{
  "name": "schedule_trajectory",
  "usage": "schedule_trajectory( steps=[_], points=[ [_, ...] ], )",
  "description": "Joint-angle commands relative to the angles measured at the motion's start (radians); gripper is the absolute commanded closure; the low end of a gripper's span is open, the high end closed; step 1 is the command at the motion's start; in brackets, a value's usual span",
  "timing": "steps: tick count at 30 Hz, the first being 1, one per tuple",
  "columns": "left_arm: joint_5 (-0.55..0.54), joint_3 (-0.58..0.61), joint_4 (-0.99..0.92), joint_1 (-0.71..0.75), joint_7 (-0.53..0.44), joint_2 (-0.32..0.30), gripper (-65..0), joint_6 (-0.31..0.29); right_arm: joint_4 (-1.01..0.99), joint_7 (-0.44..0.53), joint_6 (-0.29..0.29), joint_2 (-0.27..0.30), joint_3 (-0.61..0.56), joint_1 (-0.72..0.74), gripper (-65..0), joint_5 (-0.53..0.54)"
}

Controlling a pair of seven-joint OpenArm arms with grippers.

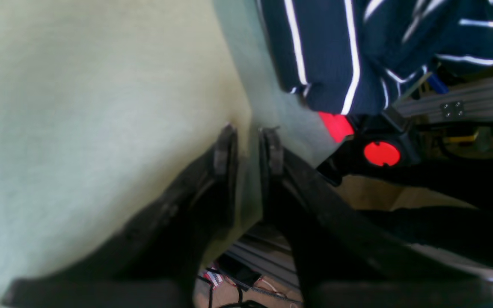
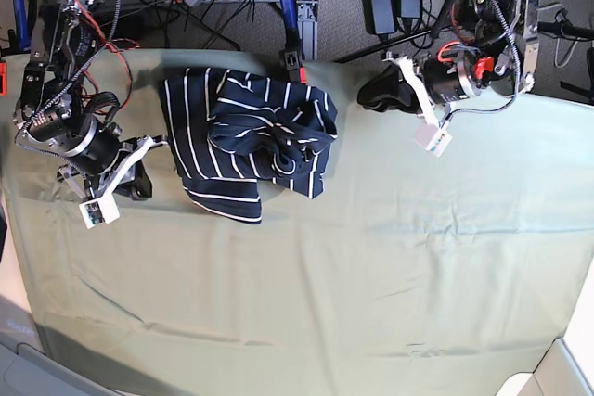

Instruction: Fold the T-shirt properly

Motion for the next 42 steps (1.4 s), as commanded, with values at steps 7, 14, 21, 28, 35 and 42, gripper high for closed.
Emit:
schedule_trajectory(
  steps=[7, 14, 21, 28, 35, 42],
  points=[
    [-0.007, 0.07, 0.016, -0.004, -0.016, -0.004, -9.7, -0.017, -0.137, 0.062, 0.039, 0.032, -0.026, 0.095, 0.0, 0.05],
    [0.063, 0.155, 0.016, -0.032, -0.082, 0.033, -9.7, -0.017, -0.214, 0.06, 0.039, 0.033, -0.184, 0.178, 0.0, 0.04],
    [0.106, 0.171, -0.001, -0.098, -0.083, 0.101, -9.7, -0.017, -0.217, 0.035, 0.039, 0.032, -0.32, 0.185, 0.0, -0.006],
    [0.145, 0.171, -0.09, -0.206, -0.136, 0.117, -9.7, -0.017, -0.216, -0.031, 0.039, 0.064, -0.329, 0.181, 0.0, 0.008],
    [0.145, 0.171, -0.325, -0.408, -0.171, 0.118, -9.7, -0.017, -0.211, -0.09, 0.039, 0.138, -0.329, 0.154, 0.0, 0.11],
    [0.169, 0.171, -0.518, -0.607, -0.184, 0.196, -9.7, -0.017, -0.202, -0.106, 0.038, 0.177, -0.327, 0.111, 0.0, 0.18]
  ],
)
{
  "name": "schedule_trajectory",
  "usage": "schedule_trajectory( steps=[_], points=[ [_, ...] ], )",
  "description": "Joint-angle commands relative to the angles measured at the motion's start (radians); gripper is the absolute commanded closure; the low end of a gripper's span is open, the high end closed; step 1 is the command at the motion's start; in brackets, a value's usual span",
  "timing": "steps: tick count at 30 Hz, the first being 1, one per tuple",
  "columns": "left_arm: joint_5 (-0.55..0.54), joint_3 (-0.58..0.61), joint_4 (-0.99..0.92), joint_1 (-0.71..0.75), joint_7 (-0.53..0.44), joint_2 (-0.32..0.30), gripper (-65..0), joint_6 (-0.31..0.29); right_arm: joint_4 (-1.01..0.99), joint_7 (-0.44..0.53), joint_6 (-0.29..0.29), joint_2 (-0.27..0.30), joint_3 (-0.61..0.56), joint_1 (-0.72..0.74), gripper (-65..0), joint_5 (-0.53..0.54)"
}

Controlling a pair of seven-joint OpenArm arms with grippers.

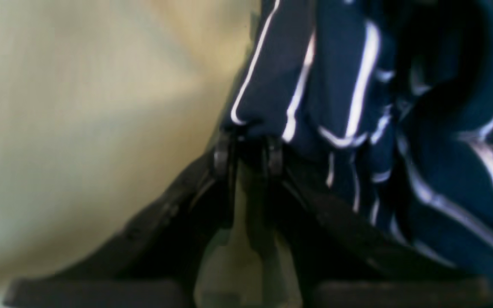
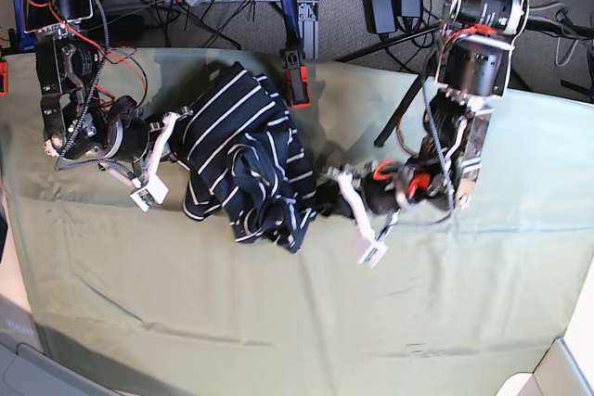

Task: Fold the T-shirt properly
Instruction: 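Push the loose shirt bundle together with both grippers into a square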

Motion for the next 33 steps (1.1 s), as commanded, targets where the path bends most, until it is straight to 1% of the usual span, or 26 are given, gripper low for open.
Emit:
schedule_trajectory(
  steps=[1, 6, 8, 11, 13, 15, 16, 17, 20, 22, 24, 26, 28, 29, 33],
  points=[
    [-0.018, -0.001, -0.01, -0.053, -0.027, 0.023, -9.7, -0.016, 0.023, 0.006, 0.039, 0.013, 0.007, 0.007, 0.0, 0.017],
    [0.001, -0.001, -0.142, -0.14, -0.029, 0.117, -9.7, -0.016, 0.05, -0.026, 0.039, 0.013, 0.008, -0.027, 0.0, 0.086],
    [0.026, -0.001, -0.186, -0.163, -0.039, 0.153, -9.7, -0.016, 0.072, -0.025, 0.039, 0.013, 0.008, -0.05, 0.0, 0.091],
    [0.062, -0.001, -0.229, -0.193, -0.069, 0.187, -9.7, -0.016, 0.118, -0.024, 0.039, 0.013, 0.008, -0.082, 0.0, 0.091],
    [0.069, -0.001, -0.231, -0.204, -0.066, 0.19, -9.7, -0.016, 0.146, -0.025, 0.039, 0.013, 0.009, -0.092, 0.0, 0.09],
    [0.069, -0.002, -0.231, -0.218, -0.06, 0.175, -9.7, -0.016, 0.167, -0.029, 0.039, 0.013, 0.013, -0.093, 0.0, 0.09],
    [0.063, -0.002, -0.228, -0.227, -0.044, 0.163, -9.7, -0.016, 0.174, -0.029, 0.039, 0.013, 0.019, -0.093, 0.0, 0.09],
    [0.031, -0.002, -0.22, -0.238, -0.005, 0.147, -9.7, -0.016, 0.18, -0.029, 0.039, 0.013, 0.028, -0.093, 0.0, 0.091],
    [-0.151, -0.002, -0.146, -0.262, 0.155, 0.08, -9.7, -0.016, 0.2, -0.032, 0.039, 0.013, 0.059, -0.093, 0.0, 0.091],
    [-0.26, -0.002, -0.056, -0.262, 0.234, 0.025, -9.7, -0.016, 0.218, -0.031, 0.039, 0.013, 0.08, -0.093, 0.0, 0.091],
    [-0.303, -0.002, 0.048, -0.25, 0.302, -0.017, -9.7, -0.016, 0.233, -0.027, 0.039, 0.013, 0.103, -0.093, 0.0, 0.09],
    [-0.372, -0.001, 0.149, -0.219, 0.377, -0.051, -9.7, -0.016, 0.232, -0.01, 0.039, 0.013, 0.126, -0.093, 0.0, 0.082],
    [-0.423, 0.0, 0.217, -0.167, 0.393, -0.079, -9.7, -0.016, 0.227, 0.015, 0.039, 0.013, 0.137, -0.092, 0.0, 0.047],
    [-0.431, 0.0, 0.248, -0.132, 0.394, -0.082, -9.7, -0.016, 0.22, 0.026, 0.039, 0.013, 0.141, -0.091, 0.0, 0.024],
    [-0.431, 0.001, 0.405, 0.025, 0.385, -0.071, -9.7, -0.016, 0.187, 0.074, 0.038, 0.013, 0.143, -0.085, 0.0, -0.043]
  ],
)
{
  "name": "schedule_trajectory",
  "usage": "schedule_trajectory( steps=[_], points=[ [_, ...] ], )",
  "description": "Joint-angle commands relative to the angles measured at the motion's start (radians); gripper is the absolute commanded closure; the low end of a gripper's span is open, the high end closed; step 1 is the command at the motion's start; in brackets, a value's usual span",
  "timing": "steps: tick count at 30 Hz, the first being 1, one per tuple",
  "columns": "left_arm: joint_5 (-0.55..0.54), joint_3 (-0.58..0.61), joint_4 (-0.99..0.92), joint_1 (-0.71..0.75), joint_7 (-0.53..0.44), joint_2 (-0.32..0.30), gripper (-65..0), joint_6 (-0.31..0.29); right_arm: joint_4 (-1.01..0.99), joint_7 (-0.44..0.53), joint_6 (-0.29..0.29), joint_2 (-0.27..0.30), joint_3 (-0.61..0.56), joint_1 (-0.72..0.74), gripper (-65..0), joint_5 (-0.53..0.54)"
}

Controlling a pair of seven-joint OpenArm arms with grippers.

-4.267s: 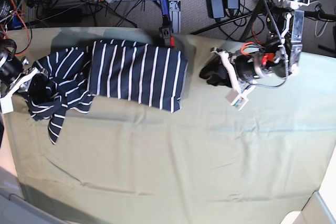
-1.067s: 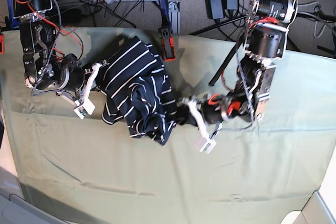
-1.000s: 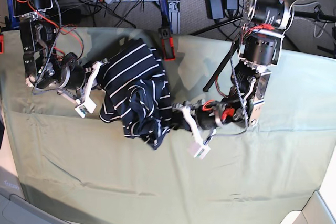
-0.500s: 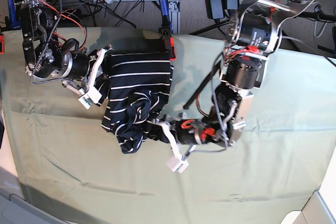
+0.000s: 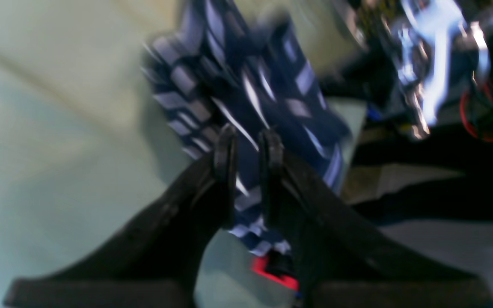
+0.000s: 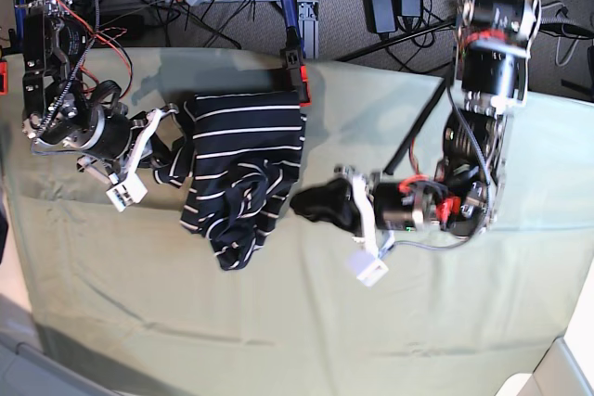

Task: Fold the T-shirt properly
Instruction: 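Push the loose shirt bundle together with both grippers into a square, then release the shirt and pull both grippers away from it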

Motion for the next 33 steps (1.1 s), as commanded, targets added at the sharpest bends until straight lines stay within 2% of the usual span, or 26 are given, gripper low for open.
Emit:
schedule_trajectory(
  steps=[1, 4, 7, 11, 16, 20, 25, 33],
  points=[
    [-0.031, -0.005, 0.074, -0.008, -0.04, 0.006, -9.5, -0.014, 0.011, 0.034, 0.038, 0.014, 0.009, 0.014, 0.0, 0.001],
    [-0.008, -0.005, 0.226, 0.064, -0.046, -0.005, -5.5, -0.014, -0.001, 0.051, 0.036, 0.014, 0.009, 0.015, 0.0, -0.045],
    [-0.01, -0.005, 0.309, 0.134, -0.054, -0.025, -5.5, -0.014, -0.032, 0.054, 0.035, 0.014, 0.009, 0.021, 0.0, -0.057],
    [-0.003, 0.011, 0.346, 0.209, -0.079, -0.021, -5.5, -0.014, -0.075, 0.061, 0.035, 0.014, 0.009, 0.051, 0.0, -0.056],
    [0.114, 0.108, 0.346, 0.23, -0.153, -0.001, -5.5, -0.014, -0.093, 0.061, 0.035, 0.012, 0.009, 0.08, 0.0, -0.018],
    [0.266, 0.184, 0.344, 0.225, -0.294, -0.001, -5.6, -0.014, -0.093, 0.056, 0.035, -0.001, 0.008, 0.079, 0.0, -0.019],
    [0.418, 0.216, 0.307, 0.216, -0.441, -0.001, -5.6, -0.014, -0.093, 0.035, 0.035, 0.0, 0.008, 0.077, 0.0, -0.019],
    [0.427, 0.215, 0.134, 0.106, -0.466, 0.018, -5.6, -0.014, -0.093, 0.03, 0.035, 0.0, 0.008, 0.072, 0.0, 0.008]
  ],
)
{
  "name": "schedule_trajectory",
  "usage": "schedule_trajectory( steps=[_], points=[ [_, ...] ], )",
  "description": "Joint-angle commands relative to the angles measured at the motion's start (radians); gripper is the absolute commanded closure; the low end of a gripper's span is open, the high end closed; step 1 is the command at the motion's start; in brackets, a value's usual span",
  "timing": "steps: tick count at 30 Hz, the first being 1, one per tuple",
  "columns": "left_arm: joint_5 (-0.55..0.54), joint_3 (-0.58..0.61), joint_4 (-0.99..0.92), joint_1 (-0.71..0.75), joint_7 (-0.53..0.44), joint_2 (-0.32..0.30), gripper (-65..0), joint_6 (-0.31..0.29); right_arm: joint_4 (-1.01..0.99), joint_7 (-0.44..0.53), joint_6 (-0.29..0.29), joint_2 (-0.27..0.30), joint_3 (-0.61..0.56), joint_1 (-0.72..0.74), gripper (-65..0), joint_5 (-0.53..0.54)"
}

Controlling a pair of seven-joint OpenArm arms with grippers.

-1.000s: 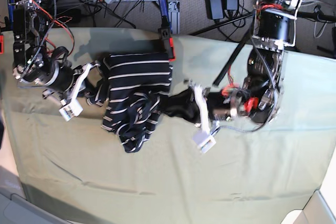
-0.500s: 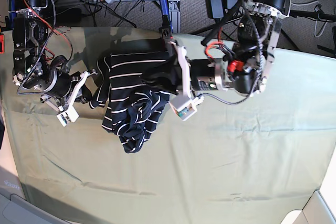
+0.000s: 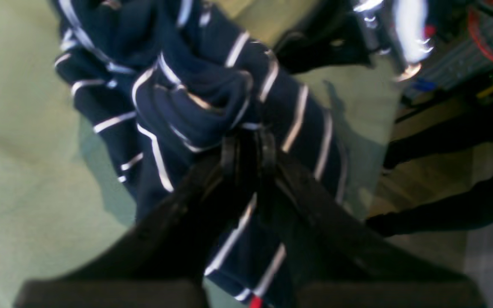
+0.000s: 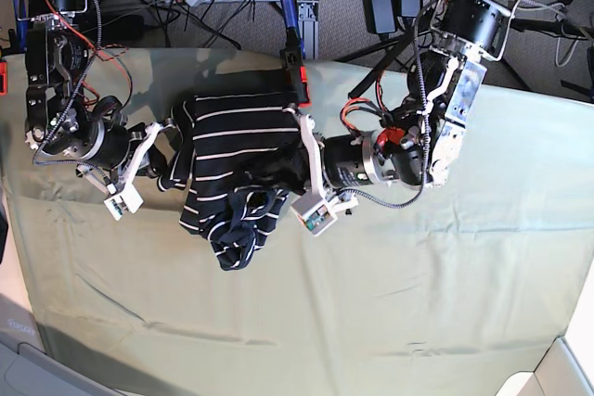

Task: Fold the T-shirt properly
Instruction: 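Release the shirt and pull both grippers away from it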

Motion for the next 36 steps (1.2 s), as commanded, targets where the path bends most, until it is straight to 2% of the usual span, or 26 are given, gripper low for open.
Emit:
schedule_trajectory(
  steps=[1, 8, 15, 19, 23, 26, 29, 32, 36],
  points=[
    [-0.017, -0.002, -0.007, -0.037, -0.028, 0.012, -5.6, -0.016, 0.014, 0.016, 0.036, 0.014, 0.008, 0.014, 0.0, 0.013],
    [0.045, -0.011, -0.159, -0.159, -0.053, 0.023, -5.6, -0.016, 0.014, 0.001, 0.036, 0.014, 0.009, 0.013, 0.0, 0.013],
    [0.053, -0.057, -0.188, -0.231, -0.06, 0.018, -5.6, -0.016, 0.014, 0.001, 0.036, 0.014, 0.009, 0.013, 0.0, 0.013],
    [0.142, -0.074, -0.192, -0.257, -0.119, 0.018, -5.6, -0.016, 0.014, 0.002, 0.036, 0.014, 0.009, 0.013, 0.0, 0.014],
    [0.159, -0.074, -0.249, -0.294, -0.134, 0.018, -5.6, -0.016, 0.015, 0.002, 0.036, 0.014, 0.009, 0.014, 0.0, 0.039],
    [0.157, -0.088, -0.303, -0.308, -0.128, 0.01, -5.6, -0.016, 0.026, 0.009, 0.036, 0.014, 0.027, 0.016, 0.0, 0.096],
    [0.098, -0.12, -0.302, -0.299, -0.106, -0.029, -5.6, -0.016, 0.076, 0.009, 0.036, 0.014, 0.089, 0.016, 0.0, 0.11],
    [-0.019, -0.185, -0.271, -0.283, -0.032, -0.085, -5.6, -0.016, 0.112, 0.008, 0.038, 0.014, 0.164, 0.016, 0.0, 0.155],
    [-0.166, -0.27, -0.187, -0.221, 0.088, -0.147, -5.6, -0.016, 0.113, 0.009, 0.041, 0.006, 0.162, 0.022, 0.0, 0.205]
  ],
)
